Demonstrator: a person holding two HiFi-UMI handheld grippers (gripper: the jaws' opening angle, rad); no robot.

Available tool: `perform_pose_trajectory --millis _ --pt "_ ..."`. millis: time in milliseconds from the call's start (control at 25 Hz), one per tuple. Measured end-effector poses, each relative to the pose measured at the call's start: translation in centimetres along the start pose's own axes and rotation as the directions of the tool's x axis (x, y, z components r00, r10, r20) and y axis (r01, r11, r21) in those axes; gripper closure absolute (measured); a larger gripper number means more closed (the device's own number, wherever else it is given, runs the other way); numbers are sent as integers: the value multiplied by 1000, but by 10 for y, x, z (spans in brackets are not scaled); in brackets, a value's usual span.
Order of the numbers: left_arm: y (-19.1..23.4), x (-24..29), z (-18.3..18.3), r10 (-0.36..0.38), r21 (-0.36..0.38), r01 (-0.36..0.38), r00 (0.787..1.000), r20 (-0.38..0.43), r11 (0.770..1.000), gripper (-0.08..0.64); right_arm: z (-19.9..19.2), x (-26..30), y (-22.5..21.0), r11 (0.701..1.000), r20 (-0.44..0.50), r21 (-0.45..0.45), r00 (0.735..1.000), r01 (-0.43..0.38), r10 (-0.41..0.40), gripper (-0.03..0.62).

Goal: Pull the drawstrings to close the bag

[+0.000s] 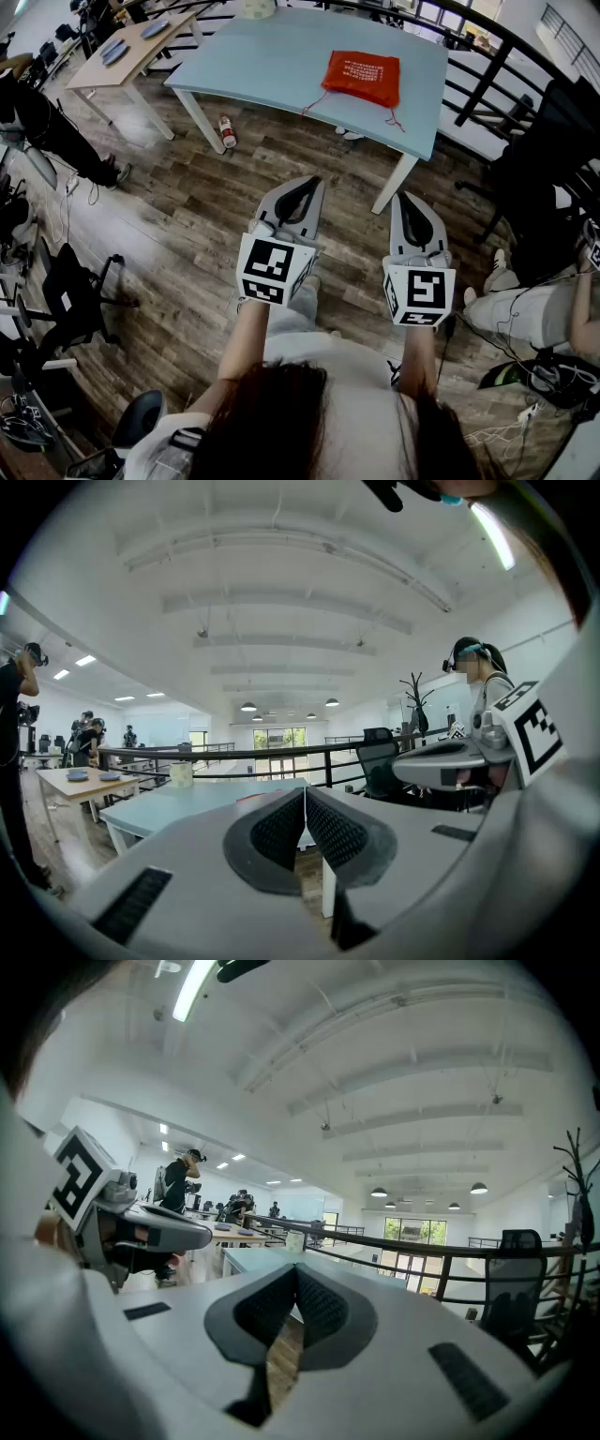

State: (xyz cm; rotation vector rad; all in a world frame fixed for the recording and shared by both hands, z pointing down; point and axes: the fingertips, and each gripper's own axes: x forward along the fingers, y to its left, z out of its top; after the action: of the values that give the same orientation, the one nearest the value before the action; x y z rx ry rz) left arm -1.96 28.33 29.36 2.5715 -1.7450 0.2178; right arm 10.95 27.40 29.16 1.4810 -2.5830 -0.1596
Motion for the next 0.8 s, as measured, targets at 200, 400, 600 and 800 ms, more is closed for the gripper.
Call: perform_pose_trajectory --millis 200,400,600,800 --pt "21 17 2 -21 10 21 1000 7 1000 541 1 25 4 1000 -4 -5 1000 14 -15 568" --pt "47 41 1 -54 10 54 999 4 999 541 8 55 5 999 23 30 999 34 -34 568" --pt "68 61 0 -98 24 98 995 -4 995 541 11 82 6 995 3 72 998 67 -67 568" --pt "90 72 -3 -139 41 139 990 -7 989 541 15 106 9 986 -4 116 993 120 -121 568"
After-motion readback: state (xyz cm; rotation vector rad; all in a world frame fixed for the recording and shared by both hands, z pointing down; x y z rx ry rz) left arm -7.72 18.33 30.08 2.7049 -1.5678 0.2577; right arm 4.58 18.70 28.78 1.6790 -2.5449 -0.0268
